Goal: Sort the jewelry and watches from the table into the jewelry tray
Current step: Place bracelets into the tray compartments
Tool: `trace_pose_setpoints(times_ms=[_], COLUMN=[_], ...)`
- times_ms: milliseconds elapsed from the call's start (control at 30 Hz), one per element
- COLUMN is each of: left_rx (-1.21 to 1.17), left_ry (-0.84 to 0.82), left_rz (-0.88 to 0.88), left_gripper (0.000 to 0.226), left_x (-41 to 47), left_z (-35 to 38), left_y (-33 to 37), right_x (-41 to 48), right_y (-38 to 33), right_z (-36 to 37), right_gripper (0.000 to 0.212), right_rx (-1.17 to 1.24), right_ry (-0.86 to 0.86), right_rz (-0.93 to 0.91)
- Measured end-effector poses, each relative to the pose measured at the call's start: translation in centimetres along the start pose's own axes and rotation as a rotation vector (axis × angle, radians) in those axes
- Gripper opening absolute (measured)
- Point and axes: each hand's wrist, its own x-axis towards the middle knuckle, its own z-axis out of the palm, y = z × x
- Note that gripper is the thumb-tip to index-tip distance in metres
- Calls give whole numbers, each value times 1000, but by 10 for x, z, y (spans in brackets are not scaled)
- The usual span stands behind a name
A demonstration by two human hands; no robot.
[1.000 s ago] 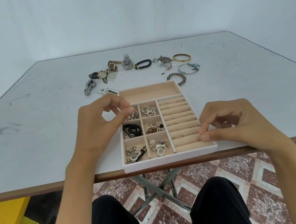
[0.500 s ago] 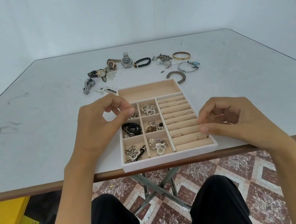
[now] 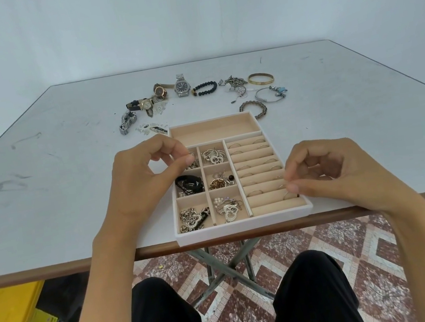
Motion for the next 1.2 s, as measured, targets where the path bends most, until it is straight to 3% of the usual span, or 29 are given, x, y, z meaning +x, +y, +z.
trace_pose_setpoints(times_ms=[600,767,900,967,1033,1200], left_rx=[7,5,1,-17,-46,-125], left_ry=[-6,-9,-12,-15,-21,-80], left_rz=[-13,-16,-25,-35,-42,-86], left_gripper=[10,9,9,9,10,9], left_x=[0,0,0,0,0,-1], left_z=[0,0,0,1,2,3], left_y=[1,3,3,5,8,18], right_x=[2,2,-1,0,3,12], right_y=[0,-1,-2,4,11,20], right_z=[1,1,0,-2,-2,6], right_gripper=[20,12,3,12,22,51], right_rx=[42,6,-47,-169,-319,-807], right_ry=[-24,-64,142,260,273,-32], right_rz=[25,32,19,28,75,290])
